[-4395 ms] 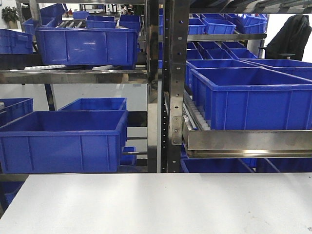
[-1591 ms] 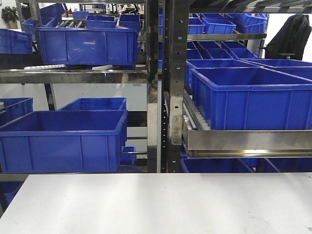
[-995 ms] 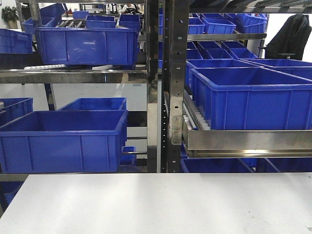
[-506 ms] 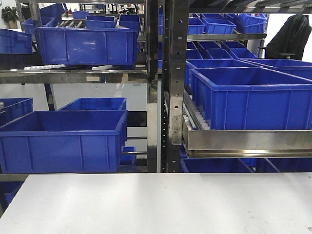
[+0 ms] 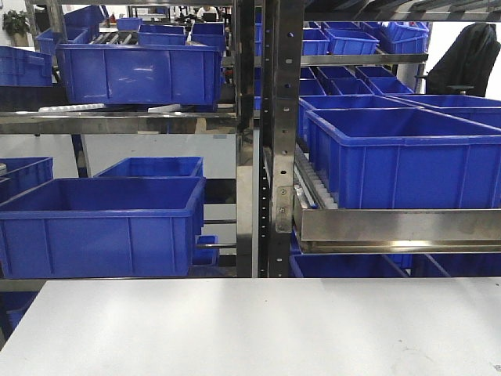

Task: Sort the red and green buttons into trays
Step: 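Lower the right gripper onto the red push button and grasp it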

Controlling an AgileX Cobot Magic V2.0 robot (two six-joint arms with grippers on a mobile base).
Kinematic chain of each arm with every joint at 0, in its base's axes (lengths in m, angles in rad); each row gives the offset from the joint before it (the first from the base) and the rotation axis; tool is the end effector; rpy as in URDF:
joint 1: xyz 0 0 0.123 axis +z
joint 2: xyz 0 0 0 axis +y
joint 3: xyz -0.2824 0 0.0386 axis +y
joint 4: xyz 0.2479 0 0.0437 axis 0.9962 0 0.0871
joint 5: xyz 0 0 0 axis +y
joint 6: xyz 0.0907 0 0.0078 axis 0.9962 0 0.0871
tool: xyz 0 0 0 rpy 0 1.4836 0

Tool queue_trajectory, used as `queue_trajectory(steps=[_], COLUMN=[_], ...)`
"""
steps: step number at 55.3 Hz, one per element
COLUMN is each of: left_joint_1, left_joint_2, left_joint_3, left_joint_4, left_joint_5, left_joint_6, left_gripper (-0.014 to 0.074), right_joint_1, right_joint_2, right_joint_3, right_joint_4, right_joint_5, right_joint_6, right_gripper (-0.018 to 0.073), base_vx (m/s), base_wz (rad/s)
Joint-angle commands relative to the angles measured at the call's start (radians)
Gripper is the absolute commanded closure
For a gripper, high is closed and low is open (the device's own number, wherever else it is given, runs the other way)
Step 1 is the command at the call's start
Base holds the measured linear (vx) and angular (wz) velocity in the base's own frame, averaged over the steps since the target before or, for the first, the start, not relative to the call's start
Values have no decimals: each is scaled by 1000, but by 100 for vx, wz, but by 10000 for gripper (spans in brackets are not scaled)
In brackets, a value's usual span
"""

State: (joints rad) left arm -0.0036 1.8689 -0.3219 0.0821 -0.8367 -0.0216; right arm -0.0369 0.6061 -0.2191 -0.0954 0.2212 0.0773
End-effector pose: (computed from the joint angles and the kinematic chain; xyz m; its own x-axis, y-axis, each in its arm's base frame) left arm 0.2430 -0.0064 0.0816 -0.5828 0.0355 -0.8118 0.0725 0.9973 -0.0085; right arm 0.1147 -0.0062 0.2172 -0.4974 0.0026 -0.8675 0.0472 0.9986 -0.0241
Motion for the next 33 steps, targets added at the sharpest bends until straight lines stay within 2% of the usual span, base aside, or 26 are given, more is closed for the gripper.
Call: queue_trajectory(steps=[1, 10, 15, 26, 33], left_joint_1=[0, 0, 0, 0, 0], left_joint_2=[-32, -32, -32, -32, -32], left_joint_3=[-15, -15, -15, -15, -15], left_joint_4=[-11, -11, -11, -11, -10], left_joint_5=[2, 2, -3, -16, -60], left_joint_6=[-12, -11, -11, -10, -10], left_gripper=[54, 64, 100, 288, 467], right_joint_1=[-1, -1, -1, -1, -1], right_joint_2=[9, 9, 9, 10, 37], right_joint_3=[-38, -38, -38, -38, -39], right_joint_4=[-7, -7, -7, 13, 12], right_joint_5=[-70, -70, -70, -70, -53], right_joint_6=[1, 1, 1, 24, 76], right_gripper=[45, 45, 45, 49, 48], base_vx=[0, 0, 0, 0, 0], base_wz=[0, 0, 0, 0, 0])
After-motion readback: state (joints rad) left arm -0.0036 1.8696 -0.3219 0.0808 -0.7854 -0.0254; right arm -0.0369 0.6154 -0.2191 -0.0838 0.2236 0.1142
